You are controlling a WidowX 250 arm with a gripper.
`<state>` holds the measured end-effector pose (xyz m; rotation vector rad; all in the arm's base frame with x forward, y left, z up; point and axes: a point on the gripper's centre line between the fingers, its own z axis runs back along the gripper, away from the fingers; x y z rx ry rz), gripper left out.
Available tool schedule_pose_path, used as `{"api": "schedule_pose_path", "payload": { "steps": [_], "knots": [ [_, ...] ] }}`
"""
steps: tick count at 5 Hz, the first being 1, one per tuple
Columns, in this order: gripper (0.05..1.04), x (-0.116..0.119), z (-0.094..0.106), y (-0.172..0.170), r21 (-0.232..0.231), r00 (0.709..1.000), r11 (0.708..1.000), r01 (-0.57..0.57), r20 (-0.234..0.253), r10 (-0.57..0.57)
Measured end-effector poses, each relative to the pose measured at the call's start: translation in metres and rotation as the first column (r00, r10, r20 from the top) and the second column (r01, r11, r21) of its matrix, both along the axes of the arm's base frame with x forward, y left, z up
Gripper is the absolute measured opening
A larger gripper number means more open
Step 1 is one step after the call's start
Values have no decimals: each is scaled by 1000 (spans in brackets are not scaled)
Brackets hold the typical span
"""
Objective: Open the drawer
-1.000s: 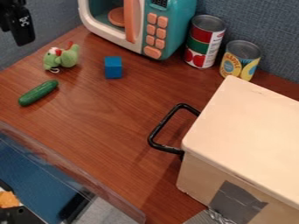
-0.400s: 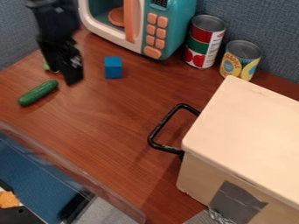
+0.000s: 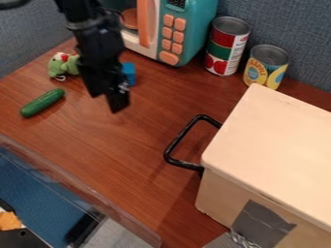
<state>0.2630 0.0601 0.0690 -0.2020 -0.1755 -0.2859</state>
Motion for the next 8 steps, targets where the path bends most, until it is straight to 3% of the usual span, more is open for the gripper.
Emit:
{"api": "schedule_pose_path", "payload": {
  "steps": [2, 4, 5, 6, 7, 8],
  "knots": [
    [999, 22, 1, -41, -3, 998, 1000, -23, 51, 23],
    [999, 28, -10, -78, -28, 999, 999, -36, 30, 36],
    [999, 32, -16, -84, -14, 998, 999, -37, 46, 38],
    [999, 27, -32, -85, 6, 999, 999, -45, 31, 45],
    [949, 21, -51, -82, 28, 998, 998, -63, 17, 63],
    [662, 17, -59, -81, 32, 995, 995, -95, 45, 94]
  ]
}}
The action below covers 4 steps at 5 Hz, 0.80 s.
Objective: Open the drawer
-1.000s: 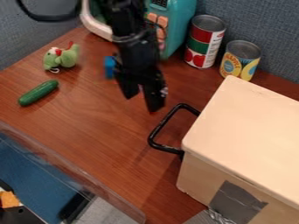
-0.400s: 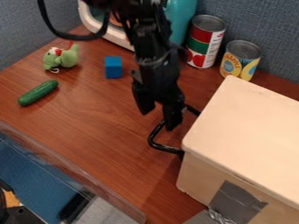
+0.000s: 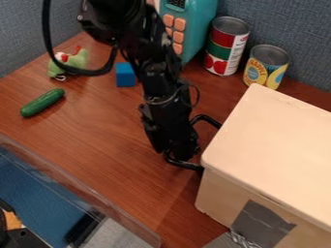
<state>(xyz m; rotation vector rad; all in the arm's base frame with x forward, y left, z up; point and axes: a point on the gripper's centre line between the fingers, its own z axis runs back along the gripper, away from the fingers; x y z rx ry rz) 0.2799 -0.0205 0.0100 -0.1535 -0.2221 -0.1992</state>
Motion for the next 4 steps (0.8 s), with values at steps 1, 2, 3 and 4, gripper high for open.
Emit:
{"api": "schedule_pose_path", "payload": {
  "steps": [1, 2, 3, 4],
  "knots": [
    [369, -1, 1, 4, 4, 1000, 1000, 0, -5, 0],
    [206, 0, 7, 27, 27, 999, 999, -21, -31, 22],
    [172, 3, 16, 56, 50, 997, 997, -64, -47, 66],
    [157, 7, 22, 81, 97, 996, 992, -77, -37, 81]
  ]
}}
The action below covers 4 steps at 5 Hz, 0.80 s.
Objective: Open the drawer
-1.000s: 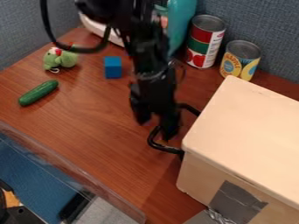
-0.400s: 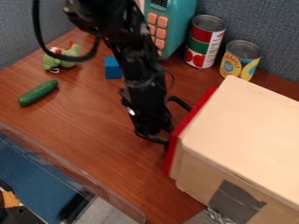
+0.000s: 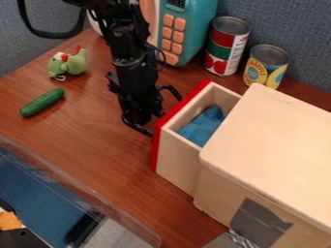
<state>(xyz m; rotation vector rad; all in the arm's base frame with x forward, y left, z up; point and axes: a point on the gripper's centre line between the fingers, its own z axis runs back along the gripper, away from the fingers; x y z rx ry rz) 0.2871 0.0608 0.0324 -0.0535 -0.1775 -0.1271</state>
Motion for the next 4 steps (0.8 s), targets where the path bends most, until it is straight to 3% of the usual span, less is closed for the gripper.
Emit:
{"api": "schedule_pose_path", "payload": {
  "steps": [1, 2, 3, 4],
  "knots": [
    [193, 4, 3, 21, 41, 1000, 999, -9, 4, 9],
    [436, 3, 10, 40, 72, 999, 997, -42, -9, 42],
    [755, -1, 10, 39, 75, 999, 997, -33, -41, 36],
    [995, -5, 21, 37, 70, 998, 997, -22, -50, 25]
  ]
}}
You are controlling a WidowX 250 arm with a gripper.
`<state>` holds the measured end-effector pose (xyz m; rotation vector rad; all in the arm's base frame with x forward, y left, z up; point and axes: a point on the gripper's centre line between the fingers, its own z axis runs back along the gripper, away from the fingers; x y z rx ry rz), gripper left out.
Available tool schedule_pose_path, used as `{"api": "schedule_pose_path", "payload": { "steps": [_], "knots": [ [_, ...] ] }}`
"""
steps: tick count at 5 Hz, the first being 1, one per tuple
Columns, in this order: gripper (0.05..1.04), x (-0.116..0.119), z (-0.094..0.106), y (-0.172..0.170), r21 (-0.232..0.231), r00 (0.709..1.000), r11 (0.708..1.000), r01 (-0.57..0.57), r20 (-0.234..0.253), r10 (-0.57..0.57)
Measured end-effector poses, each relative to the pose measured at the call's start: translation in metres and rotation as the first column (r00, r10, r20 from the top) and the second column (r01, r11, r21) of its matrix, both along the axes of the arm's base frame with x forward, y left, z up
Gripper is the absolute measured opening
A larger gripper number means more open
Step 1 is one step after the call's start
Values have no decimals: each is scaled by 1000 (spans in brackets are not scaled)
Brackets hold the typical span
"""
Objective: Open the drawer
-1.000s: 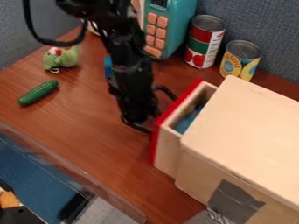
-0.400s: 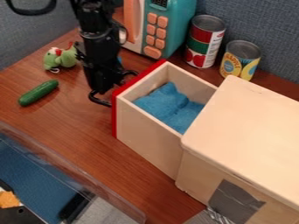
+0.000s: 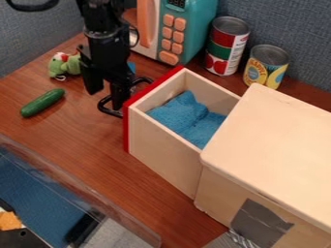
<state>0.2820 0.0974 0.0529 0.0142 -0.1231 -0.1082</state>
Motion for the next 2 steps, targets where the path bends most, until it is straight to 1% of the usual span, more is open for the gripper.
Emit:
{"api": "schedule_pose_path", "payload": {
  "steps": [1, 2],
  "knots": [
    [1007, -3, 41, 1, -14, 998, 1000, 20, 61, -19],
    [1001, -15, 86, 19, -9, 992, 1000, 10, 123, -9]
  ]
}}
